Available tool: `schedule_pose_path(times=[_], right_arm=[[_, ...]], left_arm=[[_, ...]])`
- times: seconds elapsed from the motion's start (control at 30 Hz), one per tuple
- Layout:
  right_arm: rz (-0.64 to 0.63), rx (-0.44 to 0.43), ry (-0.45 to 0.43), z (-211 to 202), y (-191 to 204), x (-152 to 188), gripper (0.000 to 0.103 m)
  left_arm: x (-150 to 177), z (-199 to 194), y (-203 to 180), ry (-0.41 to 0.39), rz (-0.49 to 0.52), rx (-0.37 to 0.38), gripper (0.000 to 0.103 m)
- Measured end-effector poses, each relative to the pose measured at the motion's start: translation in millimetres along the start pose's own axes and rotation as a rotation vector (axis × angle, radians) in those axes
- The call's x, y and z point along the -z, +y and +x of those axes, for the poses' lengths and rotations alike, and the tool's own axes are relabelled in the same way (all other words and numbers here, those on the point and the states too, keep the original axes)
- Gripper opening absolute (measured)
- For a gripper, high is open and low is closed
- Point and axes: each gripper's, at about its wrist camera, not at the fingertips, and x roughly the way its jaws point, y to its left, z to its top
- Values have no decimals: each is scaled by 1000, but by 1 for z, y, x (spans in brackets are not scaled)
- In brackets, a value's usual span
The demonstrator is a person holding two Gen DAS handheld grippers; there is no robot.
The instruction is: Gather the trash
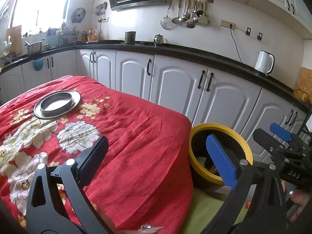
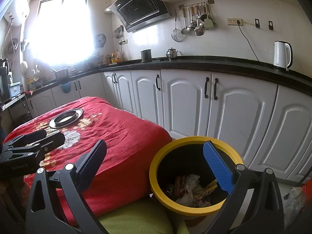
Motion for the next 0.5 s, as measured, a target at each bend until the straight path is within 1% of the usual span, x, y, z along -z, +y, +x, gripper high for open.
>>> schedule_pose_path(times=[0.5], right_arm=[[-1,3,-2,-1,0,0,97]], left_arm=[[0,-1,0,-4,-1,1,92]])
